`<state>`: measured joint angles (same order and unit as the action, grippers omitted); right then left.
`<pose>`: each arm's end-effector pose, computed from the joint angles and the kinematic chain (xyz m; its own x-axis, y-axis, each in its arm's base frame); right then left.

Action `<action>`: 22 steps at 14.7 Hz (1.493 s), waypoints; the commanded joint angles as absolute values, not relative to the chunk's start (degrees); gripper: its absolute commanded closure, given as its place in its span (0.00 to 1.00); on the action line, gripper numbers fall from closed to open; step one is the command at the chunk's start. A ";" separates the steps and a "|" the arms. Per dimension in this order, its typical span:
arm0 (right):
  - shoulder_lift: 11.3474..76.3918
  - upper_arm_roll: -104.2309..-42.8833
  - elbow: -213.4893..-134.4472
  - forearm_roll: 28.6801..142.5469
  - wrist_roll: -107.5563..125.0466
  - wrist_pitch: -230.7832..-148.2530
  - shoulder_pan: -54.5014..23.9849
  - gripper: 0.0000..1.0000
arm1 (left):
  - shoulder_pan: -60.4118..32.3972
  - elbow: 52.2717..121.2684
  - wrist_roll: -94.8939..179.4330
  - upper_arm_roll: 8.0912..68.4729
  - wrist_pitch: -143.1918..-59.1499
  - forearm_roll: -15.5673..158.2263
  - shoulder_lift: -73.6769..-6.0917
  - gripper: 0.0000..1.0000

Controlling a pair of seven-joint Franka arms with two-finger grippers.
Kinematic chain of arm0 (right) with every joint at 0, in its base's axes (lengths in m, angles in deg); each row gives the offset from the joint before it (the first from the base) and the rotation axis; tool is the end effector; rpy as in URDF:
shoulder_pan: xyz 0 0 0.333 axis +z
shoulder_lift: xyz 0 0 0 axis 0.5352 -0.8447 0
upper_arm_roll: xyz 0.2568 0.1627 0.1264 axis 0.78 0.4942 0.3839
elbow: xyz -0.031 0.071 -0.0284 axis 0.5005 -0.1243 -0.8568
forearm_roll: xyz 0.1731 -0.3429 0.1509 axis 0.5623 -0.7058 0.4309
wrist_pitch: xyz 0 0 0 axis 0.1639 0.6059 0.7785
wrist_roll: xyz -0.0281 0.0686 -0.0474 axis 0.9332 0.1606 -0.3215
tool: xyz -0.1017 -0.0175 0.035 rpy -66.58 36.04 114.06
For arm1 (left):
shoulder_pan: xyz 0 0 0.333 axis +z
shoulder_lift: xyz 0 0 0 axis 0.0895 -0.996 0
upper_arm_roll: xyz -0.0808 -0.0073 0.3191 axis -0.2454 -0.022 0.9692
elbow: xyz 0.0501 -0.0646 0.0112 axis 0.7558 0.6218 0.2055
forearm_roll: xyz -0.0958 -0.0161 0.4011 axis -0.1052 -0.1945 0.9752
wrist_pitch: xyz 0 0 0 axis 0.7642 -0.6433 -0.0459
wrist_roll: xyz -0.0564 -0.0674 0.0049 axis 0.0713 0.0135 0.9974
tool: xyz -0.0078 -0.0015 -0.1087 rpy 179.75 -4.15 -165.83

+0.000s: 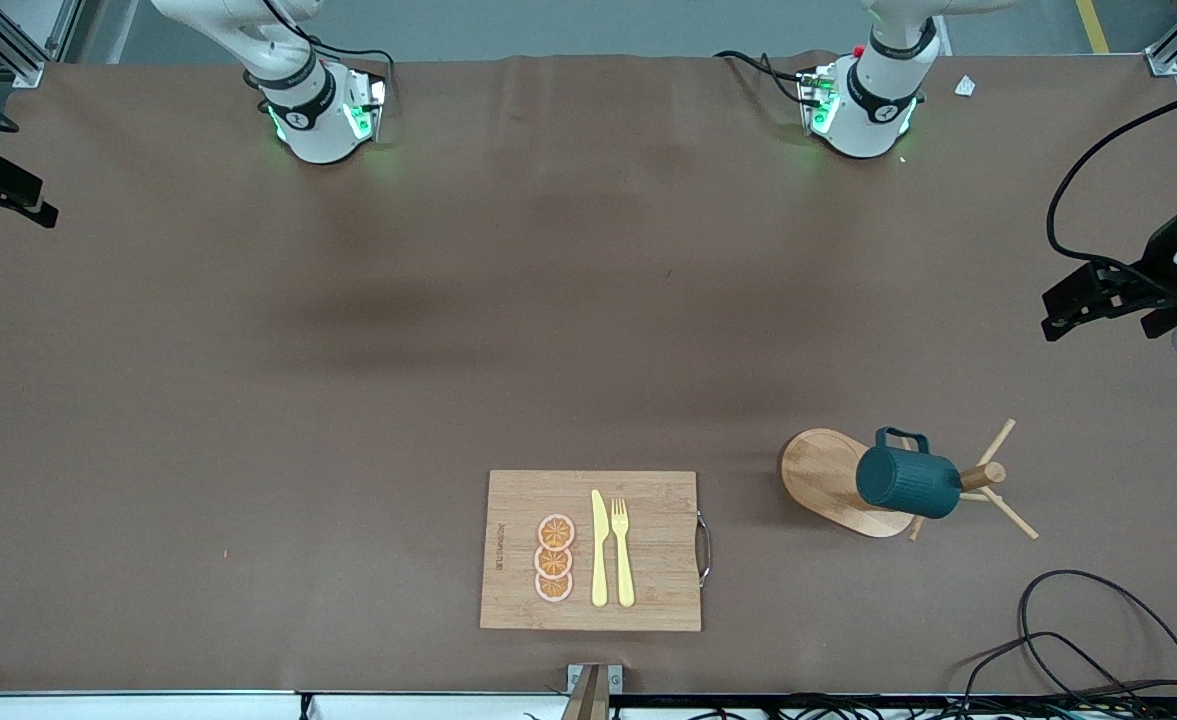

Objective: Transfer cup from left to right arm and place

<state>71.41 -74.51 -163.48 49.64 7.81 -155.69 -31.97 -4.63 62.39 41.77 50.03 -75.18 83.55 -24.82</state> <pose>0.5334 -0.0566 0.6763 0.9985 -0.0301 -0.0465 -0.0314 -0.9991 -0.0278 0.6337 -0.0524 0.6541 0.9955 0.0026 0.0948 0.0051 -0.9997 -0.0257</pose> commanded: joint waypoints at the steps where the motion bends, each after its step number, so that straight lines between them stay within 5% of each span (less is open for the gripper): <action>1: 72.43 -74.35 -163.98 49.03 8.02 -155.64 -31.83 0.00 | -4.78 61.41 41.53 49.84 -74.62 84.63 -25.16 0.00; 15: 72.34 -74.70 -163.10 47.62 8.11 -154.67 -30.86 0.00 | -4.34 62.21 64.17 49.05 -73.83 79.88 -28.05 0.00; 22: 72.34 -74.88 -162.92 48.33 7.32 -153.70 -31.04 0.00 | -4.43 62.20 90.98 49.14 -82.78 73.22 -35.95 0.00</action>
<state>71.42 -74.90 -162.70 48.44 7.82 -154.64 -30.91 -4.61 62.97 84.59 49.10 -80.01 75.68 -32.87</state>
